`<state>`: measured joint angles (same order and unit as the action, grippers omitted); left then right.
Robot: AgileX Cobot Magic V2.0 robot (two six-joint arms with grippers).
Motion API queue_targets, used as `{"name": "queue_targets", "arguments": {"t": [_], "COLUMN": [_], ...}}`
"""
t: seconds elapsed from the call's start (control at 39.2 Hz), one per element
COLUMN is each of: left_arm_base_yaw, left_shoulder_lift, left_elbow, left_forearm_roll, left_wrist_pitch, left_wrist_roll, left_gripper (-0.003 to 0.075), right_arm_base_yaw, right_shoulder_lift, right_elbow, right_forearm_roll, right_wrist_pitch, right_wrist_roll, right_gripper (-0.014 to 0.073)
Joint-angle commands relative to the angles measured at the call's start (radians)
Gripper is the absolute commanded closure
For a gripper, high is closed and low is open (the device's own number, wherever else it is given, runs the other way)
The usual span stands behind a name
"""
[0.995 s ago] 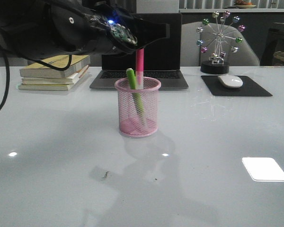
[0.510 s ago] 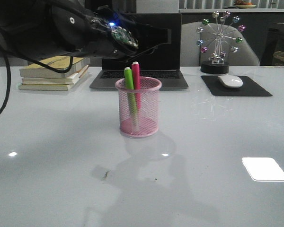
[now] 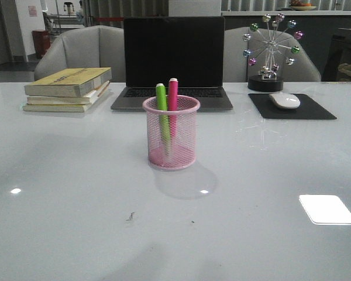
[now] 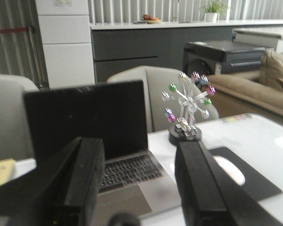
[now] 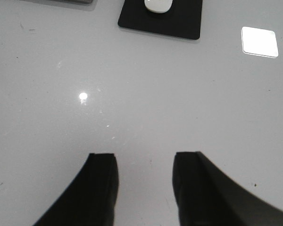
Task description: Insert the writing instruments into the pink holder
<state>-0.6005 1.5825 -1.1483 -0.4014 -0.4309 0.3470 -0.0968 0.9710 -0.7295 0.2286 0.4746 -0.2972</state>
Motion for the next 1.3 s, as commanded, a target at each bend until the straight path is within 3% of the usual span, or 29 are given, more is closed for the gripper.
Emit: {"name": "queue_targets", "arguments": {"t": [0.0,0.23,0.54,0.84,1.28], "left_arm_base_yaw": [0.050,0.197,0.390,0.566,0.610], "left_shoulder_lift": [-0.125,-0.289,-0.509,-0.711,-0.871], "left_elbow": [-0.025,0.014,0.160,0.328,0.452], "left_forearm_roll": [0.003,0.005,0.012,0.075,0.075], "left_wrist_pitch": [0.012,0.217,0.317,0.499,0.582], "left_wrist_roll": [0.011,0.036,0.036,0.036,0.036], "left_gripper": [0.0309,0.0335,0.0335,0.0335,0.0335], "right_arm_base_yaw": [-0.009,-0.009,-0.009,-0.009,-0.009], "right_shoulder_lift": [-0.017,-0.017,-0.017,-0.017,-0.017], "right_elbow": [-0.030,-0.030,-0.030,-0.030,-0.030], "right_forearm_roll": [0.000,0.000,0.000,0.000,0.000], "right_wrist_pitch": [-0.069,-0.069,-0.069,-0.069,-0.069], "right_wrist_roll": [-0.010,-0.010,-0.010,-0.010,-0.010], "right_gripper": [0.0188,0.0188,0.0188,0.0188,0.0188]}}
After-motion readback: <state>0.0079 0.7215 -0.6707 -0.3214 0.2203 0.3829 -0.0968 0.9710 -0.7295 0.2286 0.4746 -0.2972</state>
